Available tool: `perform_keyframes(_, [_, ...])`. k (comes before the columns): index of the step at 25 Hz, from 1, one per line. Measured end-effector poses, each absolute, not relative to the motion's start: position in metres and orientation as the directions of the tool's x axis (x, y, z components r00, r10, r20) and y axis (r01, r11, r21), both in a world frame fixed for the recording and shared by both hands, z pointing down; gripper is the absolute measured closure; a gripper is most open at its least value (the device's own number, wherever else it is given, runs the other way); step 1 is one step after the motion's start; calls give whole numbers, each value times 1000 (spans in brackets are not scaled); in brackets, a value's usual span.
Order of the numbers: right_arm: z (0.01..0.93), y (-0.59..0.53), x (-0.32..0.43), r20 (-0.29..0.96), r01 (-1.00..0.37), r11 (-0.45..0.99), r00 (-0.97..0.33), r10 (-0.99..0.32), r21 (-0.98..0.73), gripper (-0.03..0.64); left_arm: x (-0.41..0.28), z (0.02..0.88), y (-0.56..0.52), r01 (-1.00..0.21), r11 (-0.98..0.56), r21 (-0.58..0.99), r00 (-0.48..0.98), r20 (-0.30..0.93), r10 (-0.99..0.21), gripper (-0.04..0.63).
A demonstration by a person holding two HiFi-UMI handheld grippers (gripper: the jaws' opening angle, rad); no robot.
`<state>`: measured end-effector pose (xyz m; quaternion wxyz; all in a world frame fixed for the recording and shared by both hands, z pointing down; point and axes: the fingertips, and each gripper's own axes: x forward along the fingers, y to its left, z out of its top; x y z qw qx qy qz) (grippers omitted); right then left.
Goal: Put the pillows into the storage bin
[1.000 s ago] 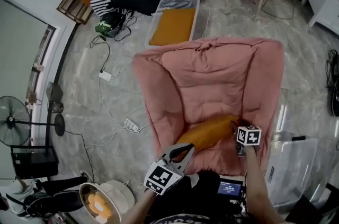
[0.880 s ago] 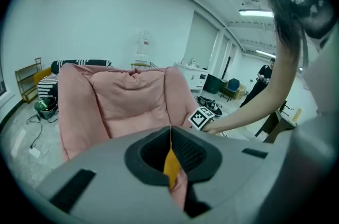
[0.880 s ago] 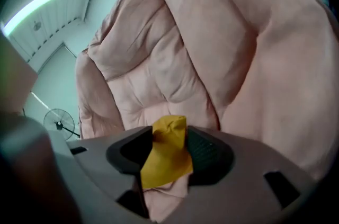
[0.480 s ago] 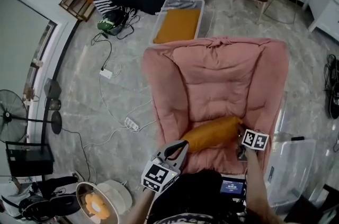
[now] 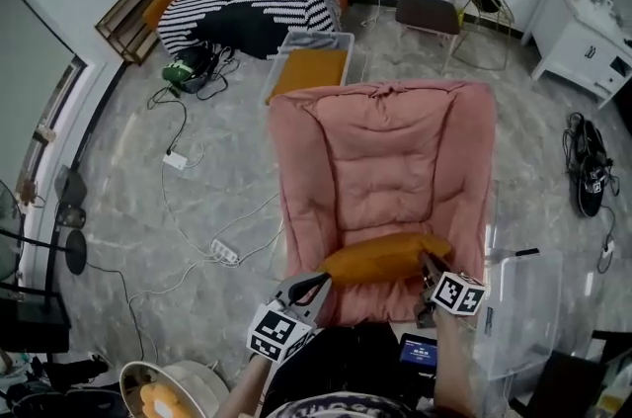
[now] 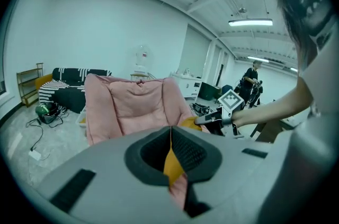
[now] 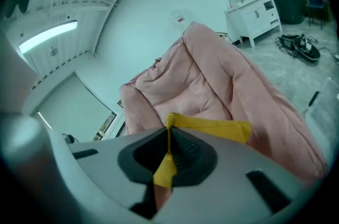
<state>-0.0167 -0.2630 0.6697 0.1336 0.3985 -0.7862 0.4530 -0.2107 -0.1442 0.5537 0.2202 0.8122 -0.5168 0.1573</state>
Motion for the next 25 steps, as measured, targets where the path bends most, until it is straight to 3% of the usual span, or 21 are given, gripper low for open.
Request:
perform_keyframes(12, [574, -169, -8, 481, -752, 304, -623, -617, -585, 611, -178, 527, -106, -821, -532, 206, 569, 373, -733, 582])
perform_keyframes(20, [503, -165, 66, 408, -802, 263, -520, -751, -537, 611, -130, 513, -122, -735, -642, 218, 676, 319, -665, 581])
perform_keyframes(25, [475, -165, 117, 305, -769, 229, -481, -822, -596, 611, -77, 487, -134, -671, -712, 205, 738, 278, -615, 581])
